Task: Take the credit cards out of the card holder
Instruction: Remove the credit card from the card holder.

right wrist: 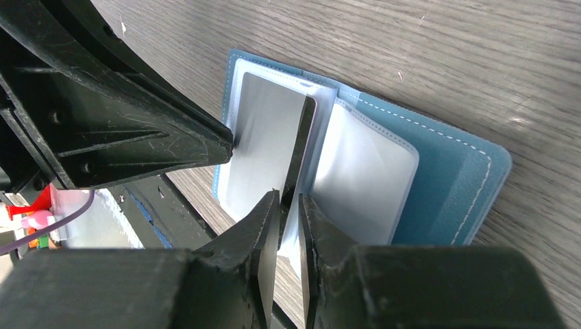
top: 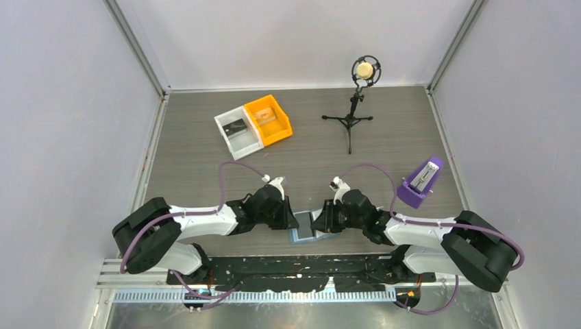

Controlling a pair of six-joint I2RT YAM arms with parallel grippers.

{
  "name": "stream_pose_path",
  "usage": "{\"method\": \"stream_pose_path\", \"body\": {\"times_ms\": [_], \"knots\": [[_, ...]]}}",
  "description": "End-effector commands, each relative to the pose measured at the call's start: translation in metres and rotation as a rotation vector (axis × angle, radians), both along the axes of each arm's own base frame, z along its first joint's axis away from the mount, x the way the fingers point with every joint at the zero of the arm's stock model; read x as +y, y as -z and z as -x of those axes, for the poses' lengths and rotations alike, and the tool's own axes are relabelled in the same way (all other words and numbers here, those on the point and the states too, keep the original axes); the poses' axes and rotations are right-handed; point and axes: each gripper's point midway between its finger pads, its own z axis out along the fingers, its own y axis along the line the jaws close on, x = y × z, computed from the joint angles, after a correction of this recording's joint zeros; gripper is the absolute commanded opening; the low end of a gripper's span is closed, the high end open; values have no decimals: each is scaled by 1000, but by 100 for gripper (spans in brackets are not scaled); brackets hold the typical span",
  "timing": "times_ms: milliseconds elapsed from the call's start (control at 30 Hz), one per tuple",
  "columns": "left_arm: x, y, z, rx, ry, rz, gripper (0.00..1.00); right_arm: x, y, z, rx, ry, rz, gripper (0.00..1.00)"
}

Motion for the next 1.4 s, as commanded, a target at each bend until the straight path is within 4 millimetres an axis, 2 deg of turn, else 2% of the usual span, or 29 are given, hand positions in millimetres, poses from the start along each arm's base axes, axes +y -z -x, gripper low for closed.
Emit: {"method": "stream_pose_path", "body": {"times_ms": [0,300,600,700,833,967,1033,1367], "knots": [[-1,5,3,5,0,5,11,5,-5,-5,-16,12,-38,25],[0,8,4,8,4,-5,10,7,-7,-6,-6,7,-70,24],[6,15,4,8,0,-44,11,3,-11,-5,-6,4,-104,8],[9,17,4,5,0,-64,12,2,-13,-5,-3,2,-115,9],[10,20,3,6,0,-83,12,0,-14,-4,-4,2,-116,17],[11,22,4,10,1,-95,12,-2,-16,-5,-6,8,-123,7],[12,22,4,10,1,-102,12,-3,-16,-6,-4,11,-128,6],[15,25,5,8,-2,-122,12,-10,-15,-8,4,23,-136,5]]}}
